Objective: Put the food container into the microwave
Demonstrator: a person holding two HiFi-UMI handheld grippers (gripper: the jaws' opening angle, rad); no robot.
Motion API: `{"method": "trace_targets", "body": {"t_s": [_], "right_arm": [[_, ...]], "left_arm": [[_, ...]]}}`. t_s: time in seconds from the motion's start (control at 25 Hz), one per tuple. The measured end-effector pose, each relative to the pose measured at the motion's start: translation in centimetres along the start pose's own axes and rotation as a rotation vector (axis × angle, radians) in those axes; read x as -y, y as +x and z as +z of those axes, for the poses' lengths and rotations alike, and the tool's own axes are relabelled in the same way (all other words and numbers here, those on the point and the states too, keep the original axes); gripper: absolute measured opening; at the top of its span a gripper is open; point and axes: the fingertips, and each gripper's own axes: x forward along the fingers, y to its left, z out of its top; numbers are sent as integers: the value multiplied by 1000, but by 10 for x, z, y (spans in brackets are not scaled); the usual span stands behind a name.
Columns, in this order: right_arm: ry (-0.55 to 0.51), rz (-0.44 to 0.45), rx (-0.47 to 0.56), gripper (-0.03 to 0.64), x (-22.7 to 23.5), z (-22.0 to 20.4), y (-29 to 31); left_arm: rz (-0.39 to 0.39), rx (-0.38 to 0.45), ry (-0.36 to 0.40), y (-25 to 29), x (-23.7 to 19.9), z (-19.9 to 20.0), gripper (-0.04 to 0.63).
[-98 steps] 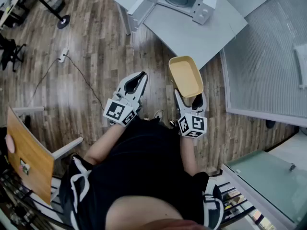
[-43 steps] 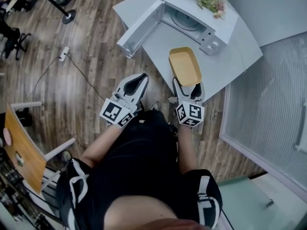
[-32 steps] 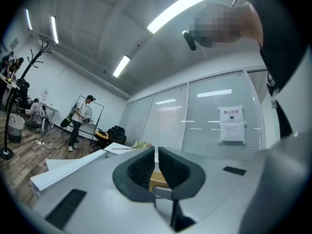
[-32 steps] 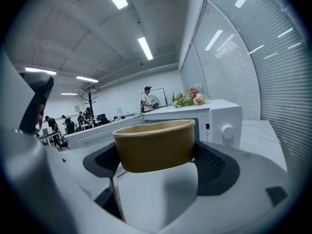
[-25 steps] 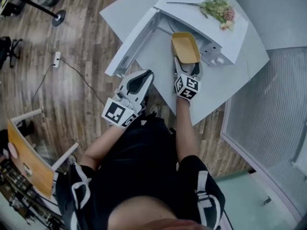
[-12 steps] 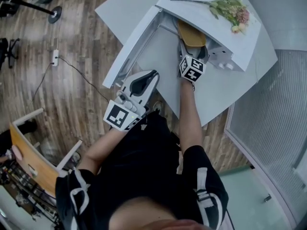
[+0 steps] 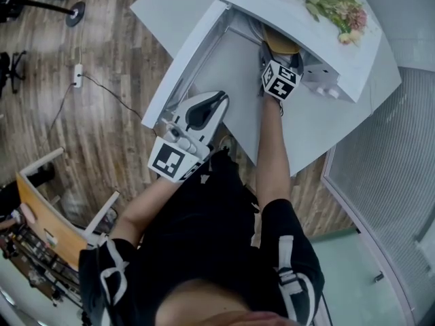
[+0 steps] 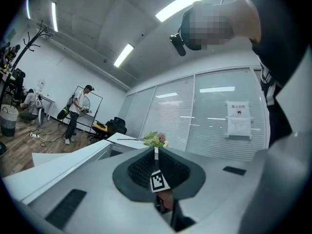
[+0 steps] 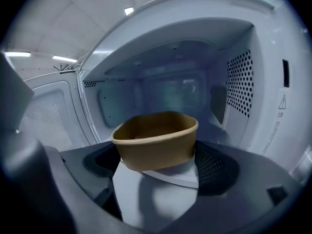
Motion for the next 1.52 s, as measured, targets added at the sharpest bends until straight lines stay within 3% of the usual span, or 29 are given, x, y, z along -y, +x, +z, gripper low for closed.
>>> {"method": "trace_targets", "body": {"t_s": [0.48,0.96,1.12,1.28,1.32,1.4,1.52], "right_arm": [[-7,5,-108,489,3,-9,36],[-16,-22,-121,491,3,-14,19],[27,44,-154,489,-12,-24,-26],[47,149,-101,483,-27,-11,-107],[46,170,-80,450,-30,-6,-132],[39,201,-42,305,-35,3,-184],[25,256,0,258,-44,11,-258]], "left_arm": [[5,-22,-31,3,-5,-14,43],[-8,-23,-39,8,2,-8,43],[-12,-20,-26,-3,19,0,43],[-22,14,21,-16,47,17,43],[-22,23,30,-21,57,22,43],[-21,36,26,-35,80,30,42],[-18,46,12,-61,117,40,43]]}}
